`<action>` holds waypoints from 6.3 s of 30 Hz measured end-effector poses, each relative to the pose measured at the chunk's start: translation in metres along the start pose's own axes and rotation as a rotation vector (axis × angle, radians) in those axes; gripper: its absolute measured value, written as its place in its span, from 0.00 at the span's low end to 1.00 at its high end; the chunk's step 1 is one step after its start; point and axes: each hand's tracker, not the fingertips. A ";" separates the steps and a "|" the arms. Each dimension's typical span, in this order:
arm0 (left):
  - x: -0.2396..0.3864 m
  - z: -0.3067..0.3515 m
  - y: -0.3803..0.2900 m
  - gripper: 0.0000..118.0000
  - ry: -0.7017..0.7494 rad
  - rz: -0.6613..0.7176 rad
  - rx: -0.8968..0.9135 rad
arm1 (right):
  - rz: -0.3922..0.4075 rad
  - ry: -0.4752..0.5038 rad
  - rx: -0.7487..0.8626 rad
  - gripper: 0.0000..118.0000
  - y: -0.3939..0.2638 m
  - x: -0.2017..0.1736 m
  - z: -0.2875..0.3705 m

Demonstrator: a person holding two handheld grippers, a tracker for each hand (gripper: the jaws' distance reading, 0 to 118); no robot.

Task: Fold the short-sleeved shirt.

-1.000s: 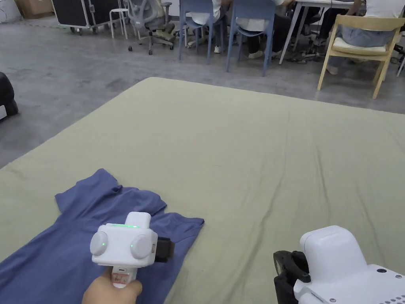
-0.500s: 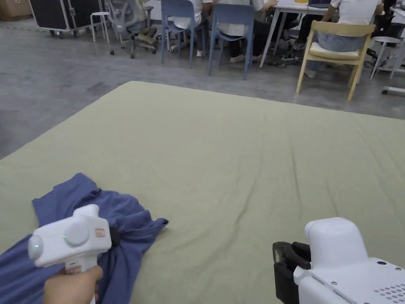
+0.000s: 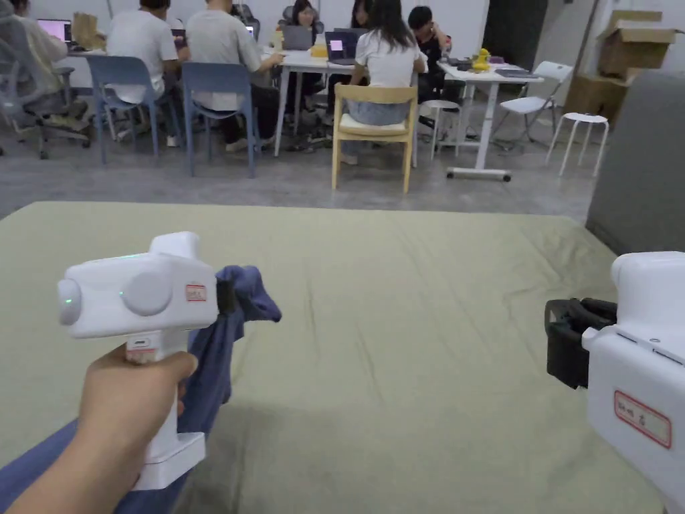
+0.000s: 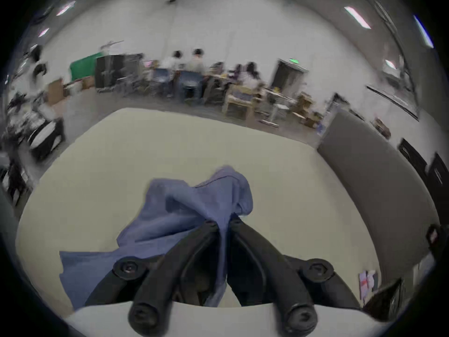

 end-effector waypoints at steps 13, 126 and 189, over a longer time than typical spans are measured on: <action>0.338 -0.129 -0.224 0.01 -0.340 -0.313 -0.502 | 0.002 -0.228 0.019 0.02 -0.018 0.117 0.095; -0.112 0.011 0.179 0.02 0.016 0.271 0.303 | 0.070 -0.020 -0.319 0.14 0.185 0.071 -0.304; -0.148 0.078 -0.310 1.00 0.316 0.251 -0.332 | -0.113 0.240 -0.493 0.03 -0.200 -0.009 -0.061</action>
